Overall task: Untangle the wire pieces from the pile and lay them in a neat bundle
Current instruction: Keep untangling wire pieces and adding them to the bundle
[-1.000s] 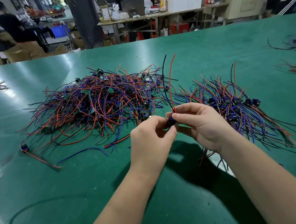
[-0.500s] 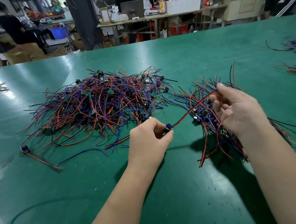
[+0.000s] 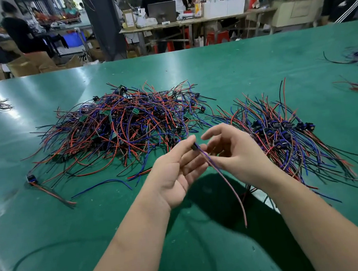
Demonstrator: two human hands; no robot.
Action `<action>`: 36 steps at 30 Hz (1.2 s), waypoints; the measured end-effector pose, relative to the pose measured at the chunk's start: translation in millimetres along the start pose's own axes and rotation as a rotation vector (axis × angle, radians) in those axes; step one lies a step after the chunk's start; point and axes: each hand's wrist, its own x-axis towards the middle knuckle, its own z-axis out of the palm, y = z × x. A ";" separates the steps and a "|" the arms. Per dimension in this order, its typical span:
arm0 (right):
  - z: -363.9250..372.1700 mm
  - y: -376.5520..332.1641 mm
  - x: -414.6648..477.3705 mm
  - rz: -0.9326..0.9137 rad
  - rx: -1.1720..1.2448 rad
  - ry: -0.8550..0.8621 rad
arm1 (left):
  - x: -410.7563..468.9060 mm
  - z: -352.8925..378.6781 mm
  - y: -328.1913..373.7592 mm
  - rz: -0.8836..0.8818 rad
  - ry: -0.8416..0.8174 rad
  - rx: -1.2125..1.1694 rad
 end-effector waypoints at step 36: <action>-21.0 -8.0 9.1 0.534 0.542 0.347 | 0.0 -1.1 -28.7 0.812 0.142 1.225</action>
